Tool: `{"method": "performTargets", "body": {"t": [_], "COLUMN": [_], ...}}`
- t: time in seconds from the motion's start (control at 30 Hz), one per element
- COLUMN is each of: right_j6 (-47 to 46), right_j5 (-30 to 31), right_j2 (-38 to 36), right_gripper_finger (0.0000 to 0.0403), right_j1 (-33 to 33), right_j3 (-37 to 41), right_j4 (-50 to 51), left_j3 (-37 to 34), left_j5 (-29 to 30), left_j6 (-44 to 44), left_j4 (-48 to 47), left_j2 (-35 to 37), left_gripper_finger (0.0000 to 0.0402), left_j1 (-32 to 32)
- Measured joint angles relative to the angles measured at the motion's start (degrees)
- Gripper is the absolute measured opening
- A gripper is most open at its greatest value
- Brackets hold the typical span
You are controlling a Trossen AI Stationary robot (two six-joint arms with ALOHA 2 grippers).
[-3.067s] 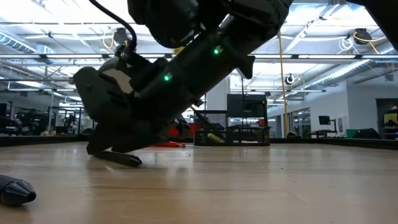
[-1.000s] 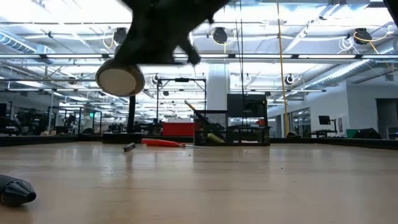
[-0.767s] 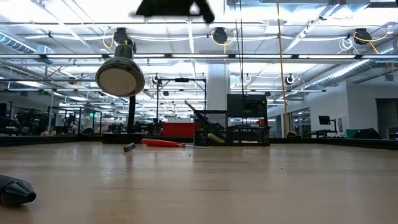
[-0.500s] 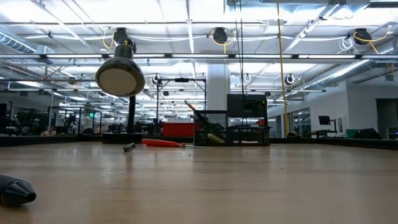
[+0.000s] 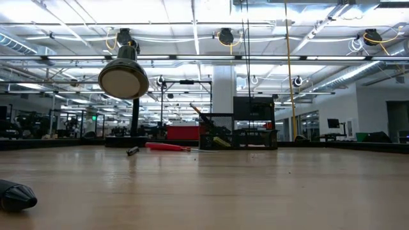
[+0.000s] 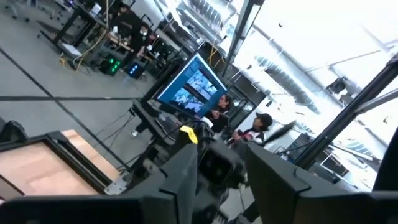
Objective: Pick and place office supplies into organizer
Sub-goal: Put the black pen into the black desk organizer
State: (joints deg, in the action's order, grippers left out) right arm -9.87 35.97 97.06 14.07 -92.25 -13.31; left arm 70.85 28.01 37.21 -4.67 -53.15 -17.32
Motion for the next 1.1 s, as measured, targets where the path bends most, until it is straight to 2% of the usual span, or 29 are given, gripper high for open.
{"method": "performTargets", "body": {"t": [0.27,0.57,1.1], "right_j6": [3.02,3.3,2.97], "right_j5": [-0.23,-1.74,-2.04], "right_j2": [-0.01,-0.06,-0.04], "right_gripper_finger": [0.0019,0.0019,0.0019], "right_j1": [-1.34,-1.69,-1.71], "right_j3": [0.0,0.0,0.0], "right_j4": [-9.02,-11.67,-12.17], "left_j3": [0.02,0.04,0.07], "left_j5": [0.52,2.52,1.18], "left_j6": [2.48,2.05,3.38], "left_j4": [0.46,1.96,3.78], "left_j2": [-2.09,-6.24,-10.73], "left_gripper_finger": [0.0154,0.0154,0.0154], "left_j1": [0.0,0.01,1.97]}}
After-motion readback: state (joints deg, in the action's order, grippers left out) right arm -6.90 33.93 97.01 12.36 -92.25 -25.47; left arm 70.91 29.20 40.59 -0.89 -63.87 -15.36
